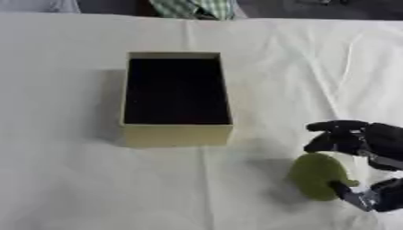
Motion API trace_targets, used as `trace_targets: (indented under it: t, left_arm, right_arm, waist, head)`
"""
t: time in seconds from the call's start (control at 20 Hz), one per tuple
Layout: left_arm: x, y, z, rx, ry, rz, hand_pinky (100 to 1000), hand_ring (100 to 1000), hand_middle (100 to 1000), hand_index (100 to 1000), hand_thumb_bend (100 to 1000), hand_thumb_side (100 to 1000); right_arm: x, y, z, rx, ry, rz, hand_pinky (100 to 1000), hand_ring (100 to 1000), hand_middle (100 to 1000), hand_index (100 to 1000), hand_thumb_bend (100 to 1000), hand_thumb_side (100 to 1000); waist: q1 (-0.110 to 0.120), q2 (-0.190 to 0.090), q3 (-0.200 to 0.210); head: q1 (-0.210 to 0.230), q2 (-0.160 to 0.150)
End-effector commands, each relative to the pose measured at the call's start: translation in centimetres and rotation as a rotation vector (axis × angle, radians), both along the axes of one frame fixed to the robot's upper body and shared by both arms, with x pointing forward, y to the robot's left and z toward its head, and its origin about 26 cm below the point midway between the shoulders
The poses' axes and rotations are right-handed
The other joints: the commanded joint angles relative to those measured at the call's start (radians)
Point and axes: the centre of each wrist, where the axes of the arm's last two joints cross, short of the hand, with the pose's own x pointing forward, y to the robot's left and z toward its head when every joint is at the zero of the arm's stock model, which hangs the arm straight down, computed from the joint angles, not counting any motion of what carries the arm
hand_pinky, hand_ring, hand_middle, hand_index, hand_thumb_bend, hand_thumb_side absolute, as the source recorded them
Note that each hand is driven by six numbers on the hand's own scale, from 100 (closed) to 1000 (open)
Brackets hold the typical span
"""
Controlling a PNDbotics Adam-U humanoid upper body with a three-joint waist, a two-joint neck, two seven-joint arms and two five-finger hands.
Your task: Pick up objects on the table and place them in the box.
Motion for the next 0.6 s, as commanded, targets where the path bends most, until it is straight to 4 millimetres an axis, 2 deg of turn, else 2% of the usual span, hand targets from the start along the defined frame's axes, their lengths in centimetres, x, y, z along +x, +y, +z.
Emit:
trace_targets:
  t: [0.05,0.6]
  left_arm:
    - [-0.25,0.26,0.75,0.024,-0.016,0.007,622,697,627,743,445,453]
    - [-0.25,0.29,0.59,0.019,-0.015,0.007,622,698,628,742,444,454]
  right_arm:
    - [0.13,-0.59,0.85,-0.049,-0.021,-0.005,952,1000,801,965,100,717]
    - [0.53,-1.44,0.01,-0.094,0.007,-0.045,959,1000,810,999,100,722]
  waist:
    - [0.002,-0.015,0.001]
    - [0.006,-0.008,0.0]
  head:
    - [0.001,-0.018]
    - [-0.003,-0.018]
